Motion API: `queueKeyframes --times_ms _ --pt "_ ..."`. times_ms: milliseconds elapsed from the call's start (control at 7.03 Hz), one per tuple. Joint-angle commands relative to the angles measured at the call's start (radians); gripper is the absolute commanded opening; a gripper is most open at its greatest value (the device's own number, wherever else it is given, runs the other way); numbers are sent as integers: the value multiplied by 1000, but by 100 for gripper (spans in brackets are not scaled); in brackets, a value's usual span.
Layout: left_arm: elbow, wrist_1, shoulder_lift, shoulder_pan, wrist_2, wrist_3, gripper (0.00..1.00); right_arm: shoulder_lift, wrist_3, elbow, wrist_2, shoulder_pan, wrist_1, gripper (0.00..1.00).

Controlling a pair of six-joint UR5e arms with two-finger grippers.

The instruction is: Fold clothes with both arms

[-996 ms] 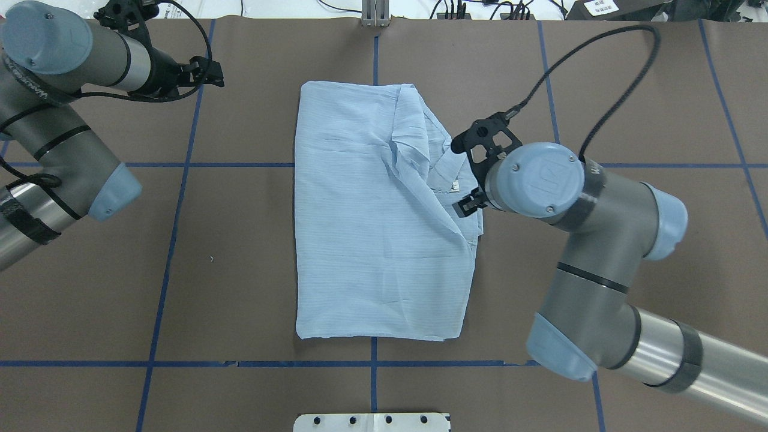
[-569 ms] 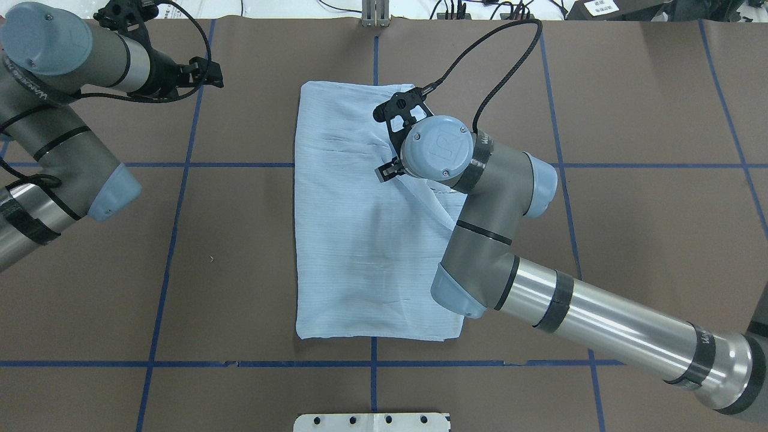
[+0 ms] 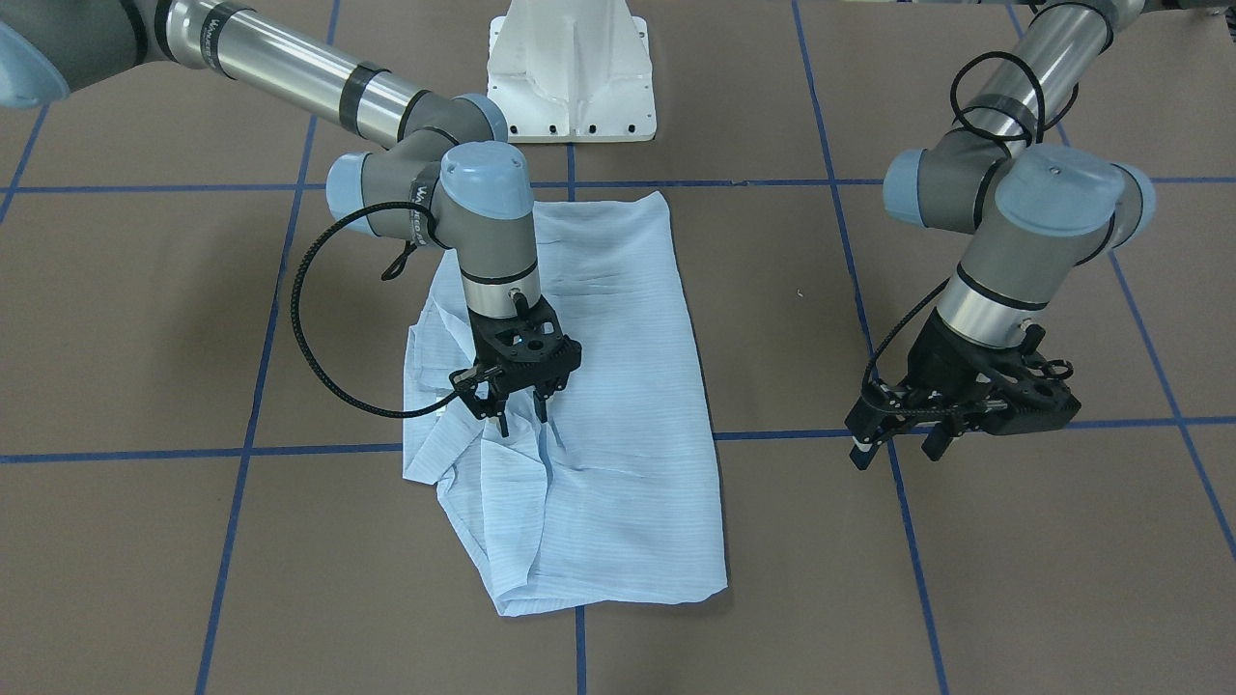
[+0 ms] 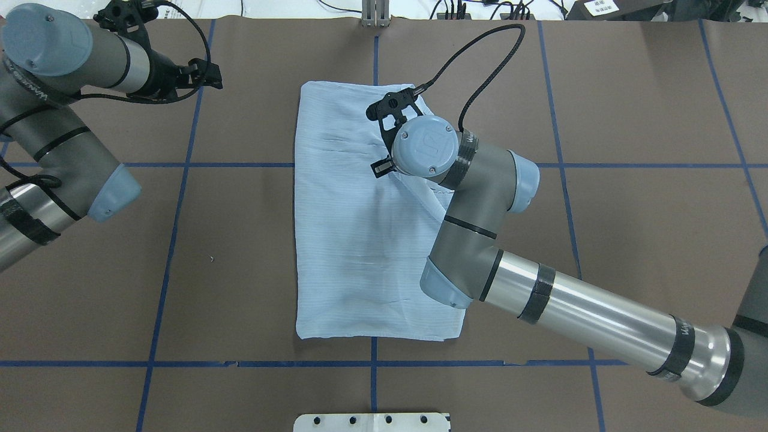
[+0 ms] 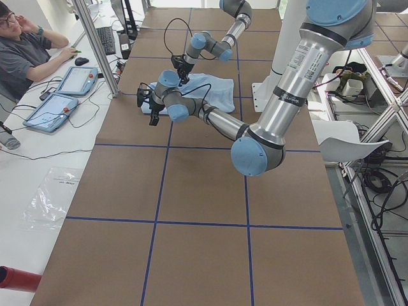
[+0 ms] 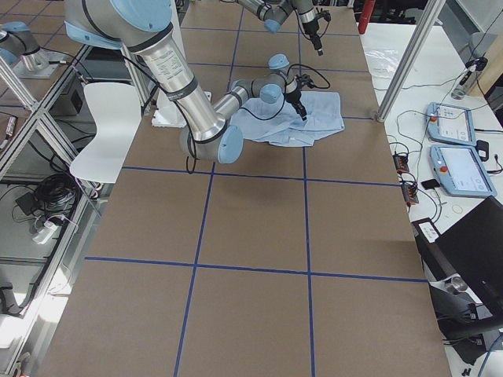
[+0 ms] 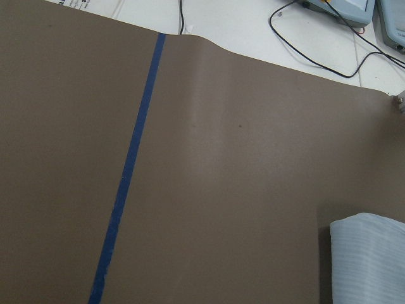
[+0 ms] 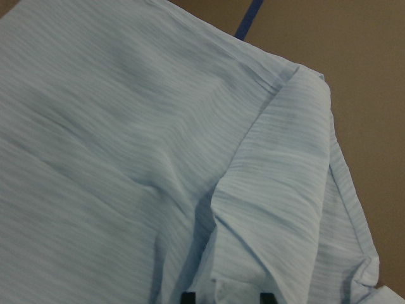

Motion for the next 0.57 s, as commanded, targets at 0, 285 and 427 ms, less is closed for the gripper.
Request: queueKeyframes --times_ms 0,285,427 --pt "-1 -1 -2 0 0 0 100 -1 -3 -1 10 18 1 0" --pt "-1 -5 -2 0 0 -3 100 -10 -15 5 106 101 -3 0" --pt "-1 -7 -5 2 0 -6 100 -62 -24 14 147 126 2 0"
